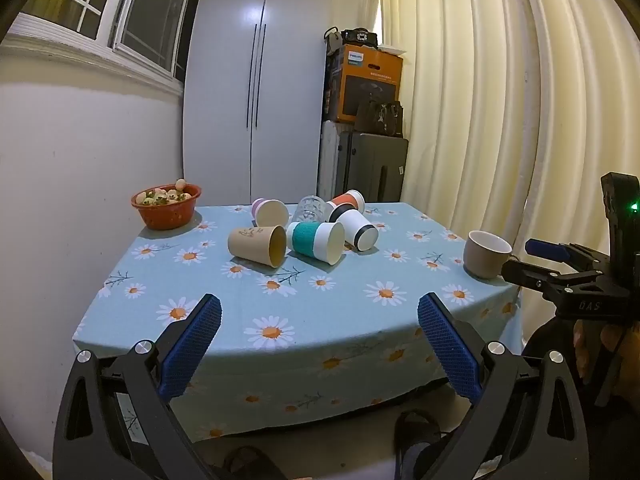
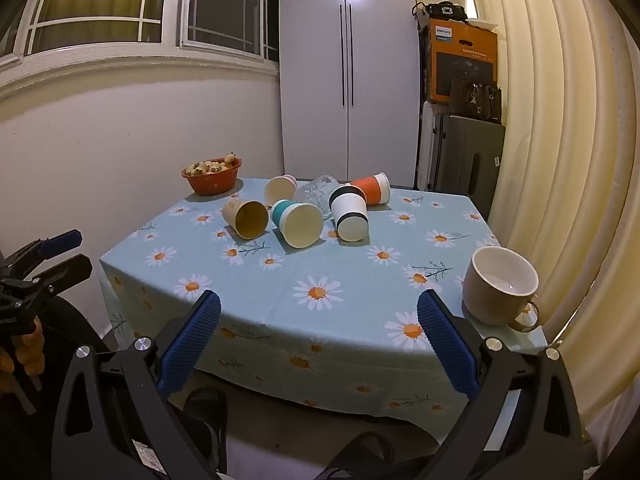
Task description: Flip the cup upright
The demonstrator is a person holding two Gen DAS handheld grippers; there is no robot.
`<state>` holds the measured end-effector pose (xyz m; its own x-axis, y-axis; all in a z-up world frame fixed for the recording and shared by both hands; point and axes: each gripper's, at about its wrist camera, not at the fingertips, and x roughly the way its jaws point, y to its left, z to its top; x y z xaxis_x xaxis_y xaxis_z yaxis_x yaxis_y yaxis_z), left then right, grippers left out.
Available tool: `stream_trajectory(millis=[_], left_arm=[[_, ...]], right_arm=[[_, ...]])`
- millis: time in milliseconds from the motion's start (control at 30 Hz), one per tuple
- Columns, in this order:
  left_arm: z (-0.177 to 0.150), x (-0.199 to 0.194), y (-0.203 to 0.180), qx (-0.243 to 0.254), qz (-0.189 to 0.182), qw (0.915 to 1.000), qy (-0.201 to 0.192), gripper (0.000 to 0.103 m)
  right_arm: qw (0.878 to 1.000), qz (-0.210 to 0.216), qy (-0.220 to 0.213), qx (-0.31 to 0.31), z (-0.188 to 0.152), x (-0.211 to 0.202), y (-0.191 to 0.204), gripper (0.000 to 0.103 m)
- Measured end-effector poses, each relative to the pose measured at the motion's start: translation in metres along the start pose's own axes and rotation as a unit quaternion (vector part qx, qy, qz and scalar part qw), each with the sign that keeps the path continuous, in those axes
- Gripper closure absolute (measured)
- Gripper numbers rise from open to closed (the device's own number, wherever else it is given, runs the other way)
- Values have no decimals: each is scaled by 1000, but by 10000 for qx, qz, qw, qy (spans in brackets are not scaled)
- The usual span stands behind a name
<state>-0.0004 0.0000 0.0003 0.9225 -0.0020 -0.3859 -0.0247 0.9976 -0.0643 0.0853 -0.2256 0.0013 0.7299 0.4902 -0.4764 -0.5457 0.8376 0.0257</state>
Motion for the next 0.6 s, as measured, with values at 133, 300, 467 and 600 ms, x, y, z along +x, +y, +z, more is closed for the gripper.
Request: stream_trajectory(millis=[133, 300, 467, 600], left_arm=[[0, -1, 0, 11, 3, 10000, -19, 7], [-4, 1, 2, 42, -13, 10000, 17, 7], [-4, 0, 2, 38, -6, 10000, 33, 7], [-4, 2, 3, 34, -5, 10000, 39, 7]], right_arm=[[9999, 13, -114, 10, 0, -2, 0, 5], [10000, 0, -54, -6, 0, 0, 0, 5], [10000, 3, -54, -1, 0, 2, -2, 5], [10000, -1, -43, -5, -1, 1, -1, 5]])
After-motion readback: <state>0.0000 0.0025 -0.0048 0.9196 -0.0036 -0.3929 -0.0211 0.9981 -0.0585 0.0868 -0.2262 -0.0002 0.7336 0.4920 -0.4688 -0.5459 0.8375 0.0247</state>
